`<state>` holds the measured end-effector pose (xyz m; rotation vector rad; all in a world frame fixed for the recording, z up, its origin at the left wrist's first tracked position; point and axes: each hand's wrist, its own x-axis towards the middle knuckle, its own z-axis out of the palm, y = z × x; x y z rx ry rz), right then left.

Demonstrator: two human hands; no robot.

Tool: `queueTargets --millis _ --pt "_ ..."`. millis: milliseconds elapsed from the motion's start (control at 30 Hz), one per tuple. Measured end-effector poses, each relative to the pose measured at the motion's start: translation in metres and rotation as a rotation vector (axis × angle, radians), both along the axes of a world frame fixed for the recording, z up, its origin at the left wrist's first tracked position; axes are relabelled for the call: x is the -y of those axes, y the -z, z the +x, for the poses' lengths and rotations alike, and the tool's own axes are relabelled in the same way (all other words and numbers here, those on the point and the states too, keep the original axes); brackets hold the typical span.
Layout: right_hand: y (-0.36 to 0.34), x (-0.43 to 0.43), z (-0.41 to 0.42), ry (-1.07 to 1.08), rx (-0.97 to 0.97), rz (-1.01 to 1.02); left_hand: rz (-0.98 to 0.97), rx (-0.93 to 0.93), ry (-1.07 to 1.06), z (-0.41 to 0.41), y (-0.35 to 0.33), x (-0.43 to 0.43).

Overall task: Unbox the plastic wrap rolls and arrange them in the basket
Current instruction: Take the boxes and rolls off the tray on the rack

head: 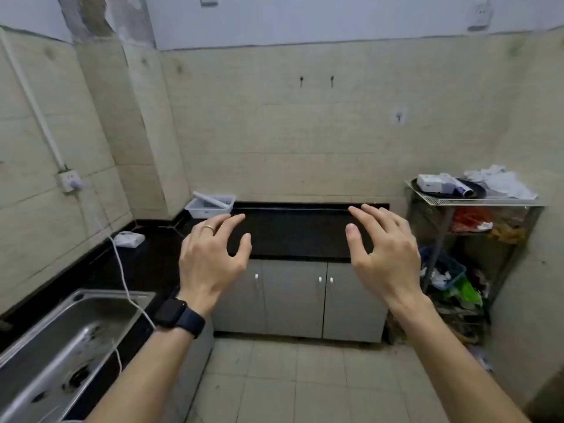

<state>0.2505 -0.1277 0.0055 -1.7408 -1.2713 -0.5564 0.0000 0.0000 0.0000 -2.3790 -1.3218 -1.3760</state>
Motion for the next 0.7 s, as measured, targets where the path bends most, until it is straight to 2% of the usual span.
queueTargets --millis 300,500,700 --pt "0.093 -0.013 0.047 0.088 -0.125 -0.259 -0.302 -0.128 0.050 0.062 0.098 -0.027" --pt "0.133 -0.051 0.089 0.148 -0.147 -0.364 -0.362 -0.254 0.153 0.120 0.126 -0.093" --pt "0.140 -0.094 0.138 0.248 -0.166 -0.425 -0.418 -0.368 0.257 0.182 0.141 -0.165"
